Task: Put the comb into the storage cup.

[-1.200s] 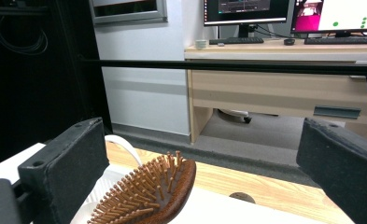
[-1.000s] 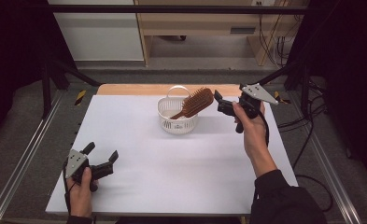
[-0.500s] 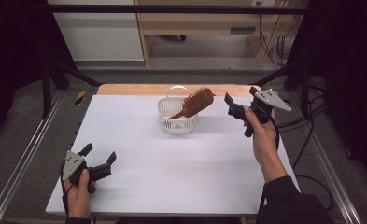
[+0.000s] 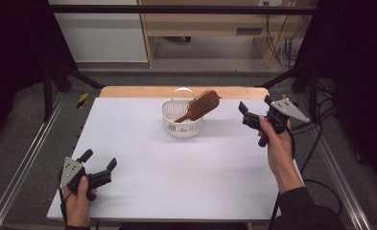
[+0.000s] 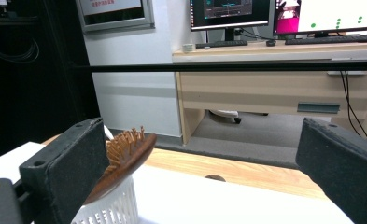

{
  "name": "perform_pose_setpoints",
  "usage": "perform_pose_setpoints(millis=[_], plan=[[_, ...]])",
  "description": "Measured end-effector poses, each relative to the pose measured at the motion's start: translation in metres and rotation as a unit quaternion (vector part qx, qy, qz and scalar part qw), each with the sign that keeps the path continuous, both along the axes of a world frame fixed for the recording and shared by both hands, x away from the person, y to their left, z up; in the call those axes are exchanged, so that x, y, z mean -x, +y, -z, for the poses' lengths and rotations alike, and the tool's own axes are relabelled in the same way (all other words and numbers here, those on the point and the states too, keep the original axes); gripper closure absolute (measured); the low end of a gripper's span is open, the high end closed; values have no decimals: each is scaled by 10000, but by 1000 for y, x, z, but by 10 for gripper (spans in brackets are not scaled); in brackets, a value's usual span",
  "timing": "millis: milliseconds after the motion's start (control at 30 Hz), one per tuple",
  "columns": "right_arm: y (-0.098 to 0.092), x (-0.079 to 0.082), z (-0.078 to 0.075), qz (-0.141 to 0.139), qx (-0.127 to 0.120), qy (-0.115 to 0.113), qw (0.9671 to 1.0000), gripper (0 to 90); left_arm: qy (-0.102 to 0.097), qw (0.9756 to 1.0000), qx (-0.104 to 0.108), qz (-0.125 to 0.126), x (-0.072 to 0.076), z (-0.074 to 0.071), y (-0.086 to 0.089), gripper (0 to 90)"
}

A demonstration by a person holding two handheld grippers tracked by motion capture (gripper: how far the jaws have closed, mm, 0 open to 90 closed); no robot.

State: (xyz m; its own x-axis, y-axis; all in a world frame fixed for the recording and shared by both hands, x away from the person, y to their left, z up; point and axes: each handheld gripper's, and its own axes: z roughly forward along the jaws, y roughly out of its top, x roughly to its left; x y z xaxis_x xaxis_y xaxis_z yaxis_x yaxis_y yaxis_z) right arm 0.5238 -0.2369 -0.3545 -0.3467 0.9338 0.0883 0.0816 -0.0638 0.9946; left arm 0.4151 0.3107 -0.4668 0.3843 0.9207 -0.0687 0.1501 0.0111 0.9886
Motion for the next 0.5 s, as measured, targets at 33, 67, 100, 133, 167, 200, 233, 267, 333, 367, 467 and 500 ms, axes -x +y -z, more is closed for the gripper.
perform_pose_setpoints(millis=[33, 67, 100, 133, 167, 200, 233, 267, 333, 367, 467, 500], plan=[[-1, 1, 1, -1, 5, 11, 10000, 23, 0, 10000, 8, 0, 0, 0, 0, 16], [-3, 2, 2, 3, -3, 19, 10000, 23, 2, 10000, 9, 3, 0, 0, 0, 16], [-4, 3, 2, 5, 0, 19, 10000, 23, 8, 10000, 11, 5, 0, 0, 1, 16], [-5, 4, 3, 11, -1, 17, 10000, 23, 13, 10000, 18, 2, 0, 0, 1, 16], [-6, 5, 4, 13, -1, 26, 10000, 23, 10, 10000, 27, 0, 0, 0, 1, 16], [-7, 6, 5, 16, 10, 22, 10000, 23, 9, 10000, 31, 0, 0, 0, 1, 16], [-9, 7, 6, 18, 22, 29, 10000, 23, 11, 10000, 29, -2, 0, 0, 1, 16], [-10, 8, 6, 14, 32, 35, 10000, 23, 13, 10000, 29, -5, 0, 0, 1, 16], [-11, 10, 8, 8, 26, 38, 10000, 23, 12, 10000, 34, -11, 0, 0, 2, 16], [-12, 11, 9, 2, 36, 43, 10000, 23, 12, 10000, 34, -11, 0, 0, 2, 16], [-15, 14, 11, -19, 36, 56, 10000, 23, 12, 10000, 36, -14, 0, 1, 2, 16], [-15, 15, 12, -19, 61, 53, 10000, 23, 13, 10000, 36, -16, 0, 1, 2, 16]])
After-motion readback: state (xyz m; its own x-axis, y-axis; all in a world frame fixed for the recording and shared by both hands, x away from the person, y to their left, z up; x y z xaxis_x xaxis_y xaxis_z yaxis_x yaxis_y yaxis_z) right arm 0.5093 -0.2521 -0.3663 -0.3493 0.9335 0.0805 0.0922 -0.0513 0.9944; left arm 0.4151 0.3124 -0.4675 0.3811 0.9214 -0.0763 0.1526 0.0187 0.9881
